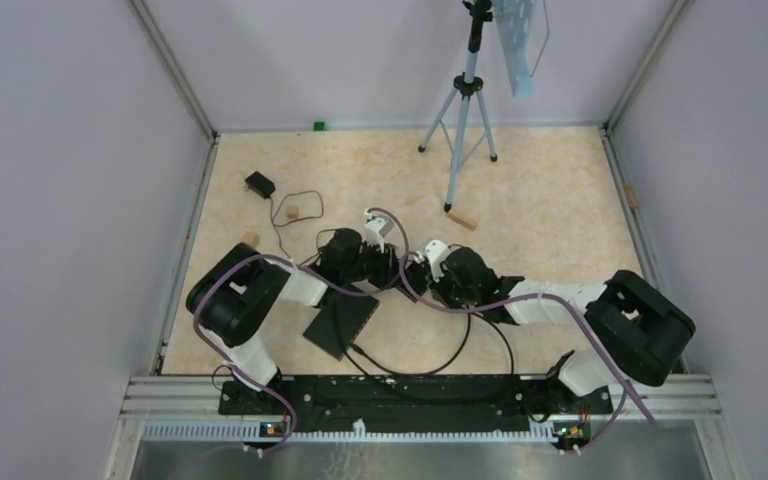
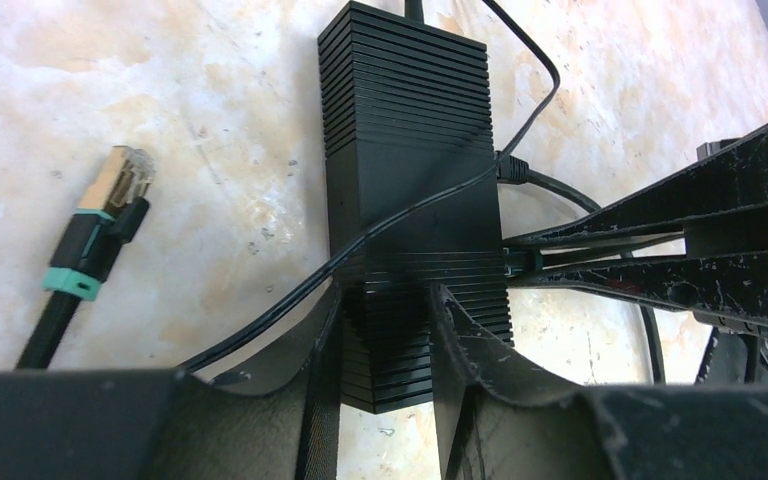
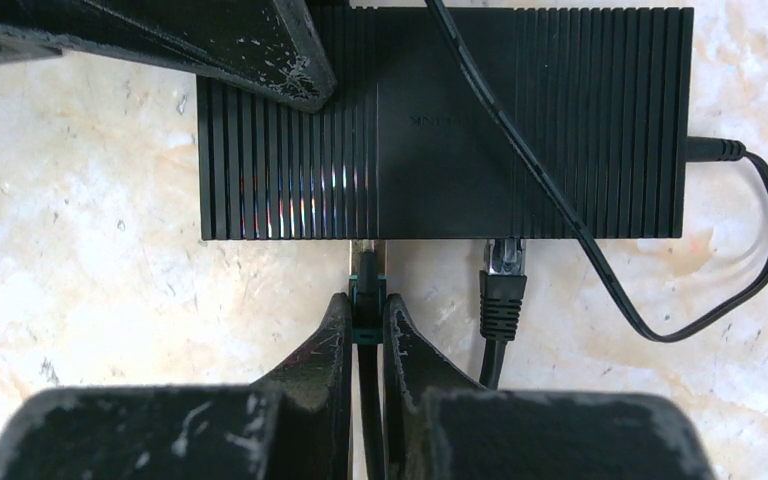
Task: Insert the plug into the switch port
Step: Insert the connector into the switch port.
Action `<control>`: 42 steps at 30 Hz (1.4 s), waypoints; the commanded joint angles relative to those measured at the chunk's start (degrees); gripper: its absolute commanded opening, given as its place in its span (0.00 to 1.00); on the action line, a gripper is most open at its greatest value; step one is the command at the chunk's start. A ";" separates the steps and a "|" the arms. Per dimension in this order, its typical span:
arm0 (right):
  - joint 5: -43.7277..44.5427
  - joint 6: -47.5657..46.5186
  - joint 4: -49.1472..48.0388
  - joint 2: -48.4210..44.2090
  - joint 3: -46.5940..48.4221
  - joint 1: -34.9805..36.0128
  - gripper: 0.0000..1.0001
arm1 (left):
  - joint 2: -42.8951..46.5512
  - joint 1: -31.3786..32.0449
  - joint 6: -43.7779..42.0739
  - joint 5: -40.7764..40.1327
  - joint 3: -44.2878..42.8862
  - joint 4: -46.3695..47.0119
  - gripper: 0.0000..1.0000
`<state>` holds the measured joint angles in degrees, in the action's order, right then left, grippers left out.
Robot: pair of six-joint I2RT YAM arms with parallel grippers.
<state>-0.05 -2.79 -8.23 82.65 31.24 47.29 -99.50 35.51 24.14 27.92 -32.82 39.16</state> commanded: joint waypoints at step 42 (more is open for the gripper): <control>-4.36 10.90 3.91 -8.55 9.02 -0.54 0.49 | 30.26 -6.58 0.88 -29.07 -5.12 -57.52 0.73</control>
<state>-3.20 5.52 -5.48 78.11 39.53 47.05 -69.14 30.33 22.02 6.59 -39.22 -15.99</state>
